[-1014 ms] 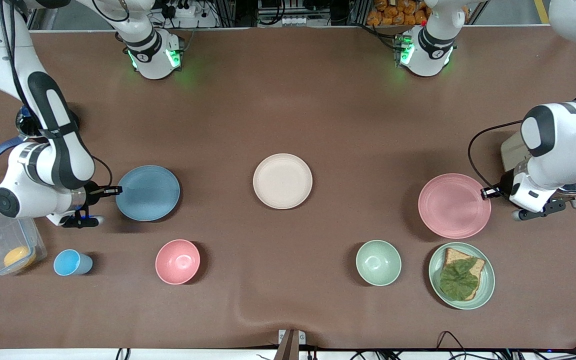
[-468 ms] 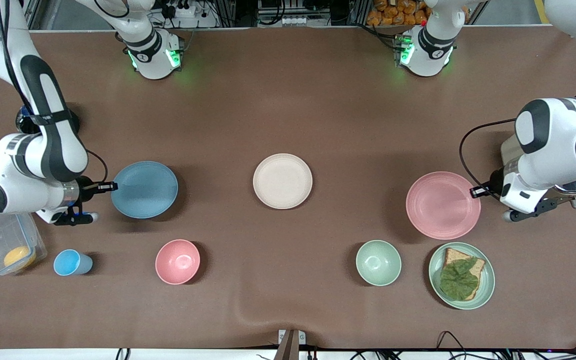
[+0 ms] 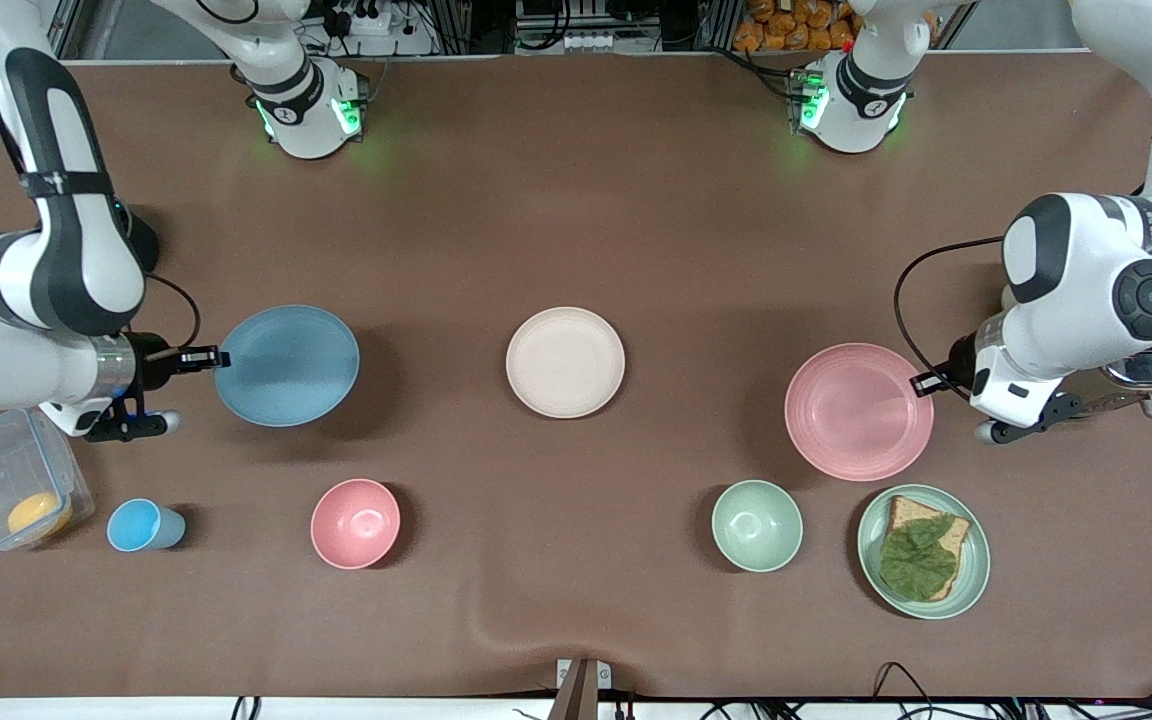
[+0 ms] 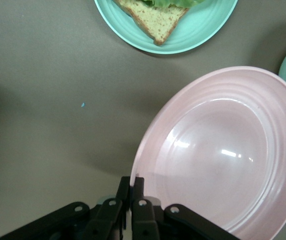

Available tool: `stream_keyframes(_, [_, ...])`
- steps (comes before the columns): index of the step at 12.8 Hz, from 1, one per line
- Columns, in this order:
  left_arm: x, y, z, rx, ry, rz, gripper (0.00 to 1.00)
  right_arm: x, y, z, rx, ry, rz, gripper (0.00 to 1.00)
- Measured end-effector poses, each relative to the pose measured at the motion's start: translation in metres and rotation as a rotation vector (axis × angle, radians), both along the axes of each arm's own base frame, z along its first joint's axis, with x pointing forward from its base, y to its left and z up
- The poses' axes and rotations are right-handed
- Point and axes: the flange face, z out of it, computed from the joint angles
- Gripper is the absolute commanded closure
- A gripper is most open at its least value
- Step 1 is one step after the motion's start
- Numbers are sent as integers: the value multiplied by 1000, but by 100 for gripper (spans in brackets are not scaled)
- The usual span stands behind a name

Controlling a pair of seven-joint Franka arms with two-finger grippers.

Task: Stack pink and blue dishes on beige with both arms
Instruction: 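Lift the pink plate with the left gripper while the right gripper lifts blue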

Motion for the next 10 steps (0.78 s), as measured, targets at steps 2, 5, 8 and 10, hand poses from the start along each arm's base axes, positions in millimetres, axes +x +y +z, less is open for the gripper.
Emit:
stream_keyframes(2, [0, -11, 2, -3, -1, 17, 100, -1, 15, 10, 65, 9, -23, 100])
stream_keyframes(5, [-1, -36, 8, -11, -6, 50, 100, 1, 47, 30, 110, 39, -79, 100])
stream_keyframes(8, [-1, -49, 11, -14, -9, 53, 100, 9, 97, 63, 93, 48, -149, 100])
stream_keyframes(10, [-2, -56, 13, -16, -9, 67, 100, 10, 129, 79, 72, 51, -186, 100])
